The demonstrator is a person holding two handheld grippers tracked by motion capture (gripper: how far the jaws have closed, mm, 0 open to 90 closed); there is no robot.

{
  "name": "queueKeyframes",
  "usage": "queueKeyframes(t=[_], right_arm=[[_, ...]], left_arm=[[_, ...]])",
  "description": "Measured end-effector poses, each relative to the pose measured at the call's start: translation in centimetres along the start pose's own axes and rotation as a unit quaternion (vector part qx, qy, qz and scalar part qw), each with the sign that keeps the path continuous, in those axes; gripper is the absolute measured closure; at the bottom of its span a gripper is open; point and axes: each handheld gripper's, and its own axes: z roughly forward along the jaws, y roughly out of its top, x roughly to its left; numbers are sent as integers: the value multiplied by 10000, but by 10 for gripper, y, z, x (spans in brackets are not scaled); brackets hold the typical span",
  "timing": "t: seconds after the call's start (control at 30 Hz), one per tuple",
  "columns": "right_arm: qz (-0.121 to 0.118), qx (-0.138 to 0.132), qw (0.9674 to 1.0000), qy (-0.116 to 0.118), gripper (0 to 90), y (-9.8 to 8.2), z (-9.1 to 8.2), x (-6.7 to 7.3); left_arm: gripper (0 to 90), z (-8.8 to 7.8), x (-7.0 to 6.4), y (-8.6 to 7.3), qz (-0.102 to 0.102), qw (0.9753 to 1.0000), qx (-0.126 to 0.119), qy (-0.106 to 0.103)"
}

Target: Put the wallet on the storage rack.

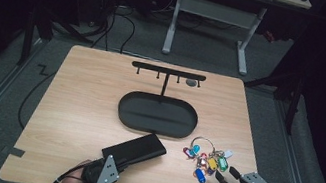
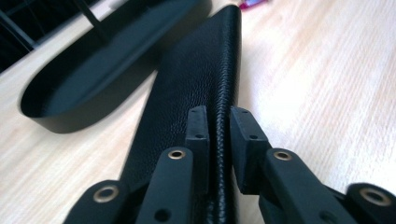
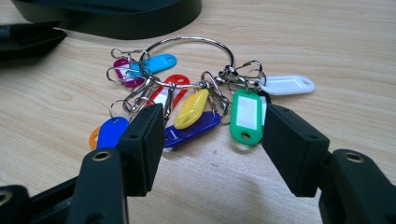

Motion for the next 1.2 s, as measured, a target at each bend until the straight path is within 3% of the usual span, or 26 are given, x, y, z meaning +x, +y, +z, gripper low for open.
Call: queueKeyframes(t=[0.33,0.7,0.97,1.2], right_arm=[[31,26,10000,18,393,0,1,0],[27,-11,10000,65,393,2,3,0],[-85,14,9998,199,393,10,14,7],[-112,1,9997,207,393,10,15,7]], left_arm=[[813,-11,9,0,-268,9990,-346,71],[820,-26,11,0,-590,9967,-549,24],[822,-39,11,-4,-858,9937,-716,37],[821,-42,23,-9,-1132,9903,-800,54]])
